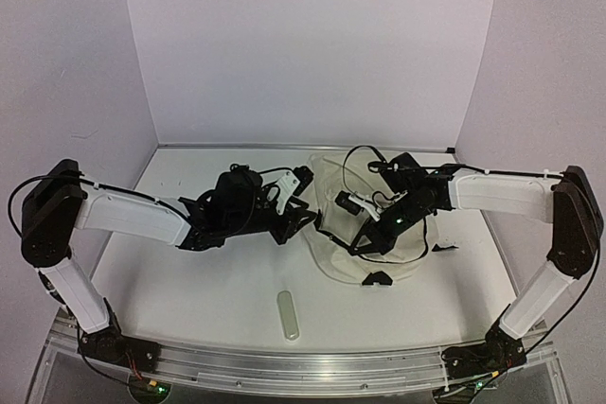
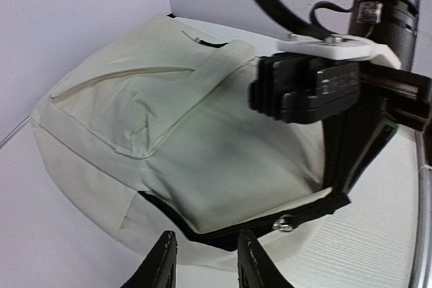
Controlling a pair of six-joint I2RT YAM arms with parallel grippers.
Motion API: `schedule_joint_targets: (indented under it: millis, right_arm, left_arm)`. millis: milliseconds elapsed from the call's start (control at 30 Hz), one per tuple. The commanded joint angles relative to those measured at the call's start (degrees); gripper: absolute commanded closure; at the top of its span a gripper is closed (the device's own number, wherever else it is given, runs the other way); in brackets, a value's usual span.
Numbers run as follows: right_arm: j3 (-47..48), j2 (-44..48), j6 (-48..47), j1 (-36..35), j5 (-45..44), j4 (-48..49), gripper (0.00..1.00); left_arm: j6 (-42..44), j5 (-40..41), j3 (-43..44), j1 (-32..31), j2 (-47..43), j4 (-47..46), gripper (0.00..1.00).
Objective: Pack the student bag
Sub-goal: Zip the student bag at the center of the board.
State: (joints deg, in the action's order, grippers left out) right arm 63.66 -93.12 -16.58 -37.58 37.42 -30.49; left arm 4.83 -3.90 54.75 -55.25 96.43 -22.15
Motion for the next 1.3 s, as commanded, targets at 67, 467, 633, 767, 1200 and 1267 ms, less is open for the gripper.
schedule_joint_targets:
  millis: [67, 467, 633, 767, 1200, 1267]
  right_arm:
    - [2.1, 2.3, -1.4, -0.2, 0.1, -0.7, 1.0]
    - [2.1, 1.9, -0.4, -0.2, 3.8, -0.9, 1.0]
    - [2.3, 1.7, -0.3, -0.2, 4.2, -0.9, 1.0]
    - [2.3, 1.8, -0.3, -0.2, 4.2, -1.0, 1.0]
    - [2.2, 1.6, -0.5, -0.2, 4.5, -1.1, 1.0]
    - [2.2, 1.6, -0.5, -0.2, 4.6, -1.1, 1.0]
  left_arm:
    - [1.4, -14.4, 2.3, -1.1, -1.9, 3.6, 0.56]
    - [29.5, -2.2, 7.9, -8.8, 2.2, 10.9, 0.58]
    - [33.3, 0.4, 11.7, -10.0, 6.0, 12.7, 0.6]
    - [34.0, 0.3, 13.5, -10.1, 7.8, 13.8, 0.62]
    - [33.5, 3.4, 15.9, -10.2, 11.3, 12.4, 0.75]
    - [33.1, 4.8, 16.2, -10.2, 11.7, 11.9, 0.8]
